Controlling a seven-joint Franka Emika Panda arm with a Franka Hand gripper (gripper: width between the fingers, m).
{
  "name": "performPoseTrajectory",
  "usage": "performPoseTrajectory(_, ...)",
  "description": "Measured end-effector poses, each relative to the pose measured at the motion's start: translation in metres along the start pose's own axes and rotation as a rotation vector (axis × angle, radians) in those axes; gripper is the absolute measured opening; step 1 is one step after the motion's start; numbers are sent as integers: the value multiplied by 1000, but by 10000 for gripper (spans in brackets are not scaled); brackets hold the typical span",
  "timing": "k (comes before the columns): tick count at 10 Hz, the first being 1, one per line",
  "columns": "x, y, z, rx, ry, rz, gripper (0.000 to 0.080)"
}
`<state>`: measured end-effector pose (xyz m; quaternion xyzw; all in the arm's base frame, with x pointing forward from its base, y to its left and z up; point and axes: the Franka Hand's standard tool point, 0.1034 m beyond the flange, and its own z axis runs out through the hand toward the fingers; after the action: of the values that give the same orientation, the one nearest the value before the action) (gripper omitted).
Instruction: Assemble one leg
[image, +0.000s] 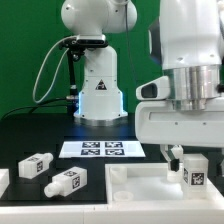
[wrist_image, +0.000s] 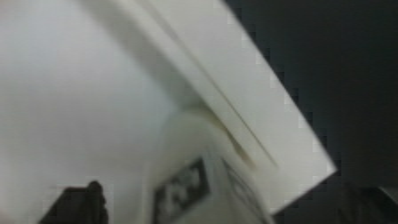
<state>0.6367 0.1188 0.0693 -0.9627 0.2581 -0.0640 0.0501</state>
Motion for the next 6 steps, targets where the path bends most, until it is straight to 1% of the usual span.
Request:
performPoseTrajectory(1, 1, -2, -4, -2, -20, -139, 649)
performPoseTrajectory(2, 2, 0, -6, -15, -49, -301, 649)
performPoseTrajectory(4, 4, 0, -5, -17, -45, -264, 649)
performPoseTrajectory(6, 4, 1, -5, -19, -45, -256, 378)
